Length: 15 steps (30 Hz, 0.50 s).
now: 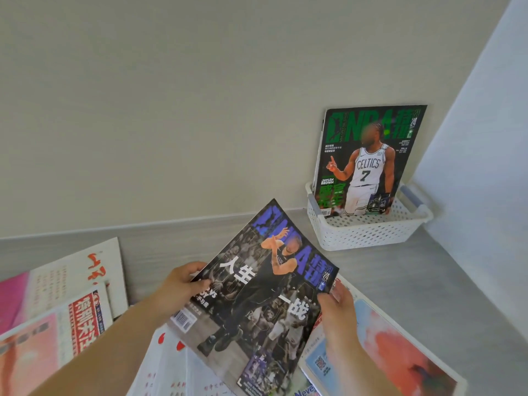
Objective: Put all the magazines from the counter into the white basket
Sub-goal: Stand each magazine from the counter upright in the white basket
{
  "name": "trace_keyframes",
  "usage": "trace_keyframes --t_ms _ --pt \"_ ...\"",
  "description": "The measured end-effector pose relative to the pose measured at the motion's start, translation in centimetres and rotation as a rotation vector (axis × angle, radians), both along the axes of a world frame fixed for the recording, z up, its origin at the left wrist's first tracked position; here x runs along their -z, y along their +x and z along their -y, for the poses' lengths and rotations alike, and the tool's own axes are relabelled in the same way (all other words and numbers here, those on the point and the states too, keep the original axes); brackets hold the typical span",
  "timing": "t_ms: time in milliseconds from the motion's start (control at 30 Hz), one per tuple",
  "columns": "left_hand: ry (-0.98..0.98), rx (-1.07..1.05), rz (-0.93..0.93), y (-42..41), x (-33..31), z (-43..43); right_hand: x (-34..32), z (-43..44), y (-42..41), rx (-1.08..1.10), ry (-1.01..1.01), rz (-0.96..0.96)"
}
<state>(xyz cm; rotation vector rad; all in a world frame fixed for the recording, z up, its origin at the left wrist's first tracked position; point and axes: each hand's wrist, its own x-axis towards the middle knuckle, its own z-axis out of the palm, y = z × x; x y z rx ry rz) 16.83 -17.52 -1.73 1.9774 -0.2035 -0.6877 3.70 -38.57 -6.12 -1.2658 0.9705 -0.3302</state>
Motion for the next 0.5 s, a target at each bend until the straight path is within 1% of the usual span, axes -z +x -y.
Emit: trace_keyframes --t_ms 67,133,167,200,333,400,500 --pt "-0.059 -0.073 -0.034 -0.7 0.3 -0.5 -0.3 0.3 0.3 0.020 0.121 0.044" --pt "-0.111 -0.130 -0.072 -1.3 0.4 -0.9 -0.6 0.0 0.4 -0.030 0.315 0.086" --pt "-0.138 -0.154 -0.087 -1.5 0.4 -1.1 -0.8 -0.2 0.3 -0.067 0.378 0.092" --pt "-0.159 -0.173 -0.094 -1.7 0.4 -1.1 -1.0 -0.4 0.3 -0.102 0.394 0.091" --pt "-0.168 -0.190 -0.058 -2.4 -0.2 -0.6 -2.8 0.4 0.3 -0.196 0.336 0.118" --pt "-0.167 -0.183 -0.046 -2.7 -0.5 -0.2 -4.3 1.2 0.3 -0.246 0.274 0.167" --pt "-0.216 -0.183 -0.015 -3.2 -1.0 0.9 -6.9 2.4 0.1 -0.344 0.174 0.251"
